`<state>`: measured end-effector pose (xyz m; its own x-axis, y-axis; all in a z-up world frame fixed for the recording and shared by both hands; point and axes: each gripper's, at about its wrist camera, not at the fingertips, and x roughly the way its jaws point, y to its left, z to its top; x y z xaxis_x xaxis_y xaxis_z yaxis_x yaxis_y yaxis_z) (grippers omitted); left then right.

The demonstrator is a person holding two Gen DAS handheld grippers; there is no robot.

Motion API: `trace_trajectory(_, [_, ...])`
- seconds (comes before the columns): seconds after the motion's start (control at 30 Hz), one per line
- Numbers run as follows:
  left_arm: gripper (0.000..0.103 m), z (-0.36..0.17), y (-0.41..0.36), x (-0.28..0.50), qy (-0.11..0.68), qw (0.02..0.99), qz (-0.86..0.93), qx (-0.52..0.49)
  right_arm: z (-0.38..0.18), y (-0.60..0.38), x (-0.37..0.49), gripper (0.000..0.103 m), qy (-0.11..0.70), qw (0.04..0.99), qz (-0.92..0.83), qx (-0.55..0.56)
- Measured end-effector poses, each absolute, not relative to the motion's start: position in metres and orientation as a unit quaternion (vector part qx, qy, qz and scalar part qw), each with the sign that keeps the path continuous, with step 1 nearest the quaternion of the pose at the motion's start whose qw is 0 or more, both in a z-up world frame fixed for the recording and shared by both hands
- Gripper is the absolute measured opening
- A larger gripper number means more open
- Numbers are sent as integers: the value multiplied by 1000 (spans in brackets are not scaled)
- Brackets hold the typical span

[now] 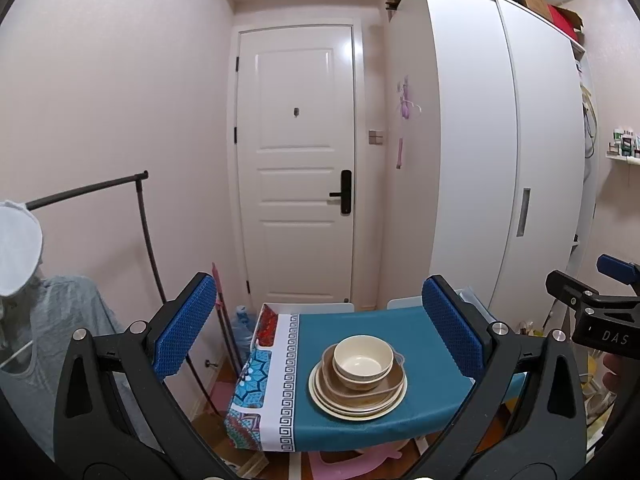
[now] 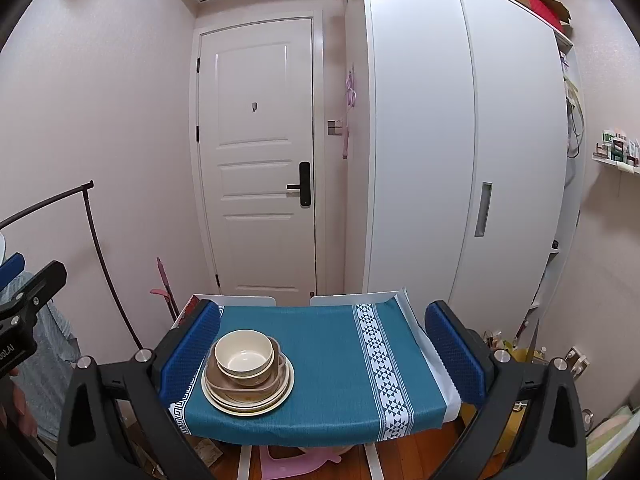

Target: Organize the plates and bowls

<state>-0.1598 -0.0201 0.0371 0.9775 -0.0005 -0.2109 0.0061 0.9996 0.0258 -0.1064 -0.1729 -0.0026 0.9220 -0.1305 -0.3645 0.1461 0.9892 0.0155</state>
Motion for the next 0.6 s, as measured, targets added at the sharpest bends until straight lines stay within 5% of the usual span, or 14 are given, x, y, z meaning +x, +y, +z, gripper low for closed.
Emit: trace_trajectory(0.6, [103, 38, -18, -152, 107, 994, 0, 16, 1, -173, -100, 102, 190, 979, -76, 25])
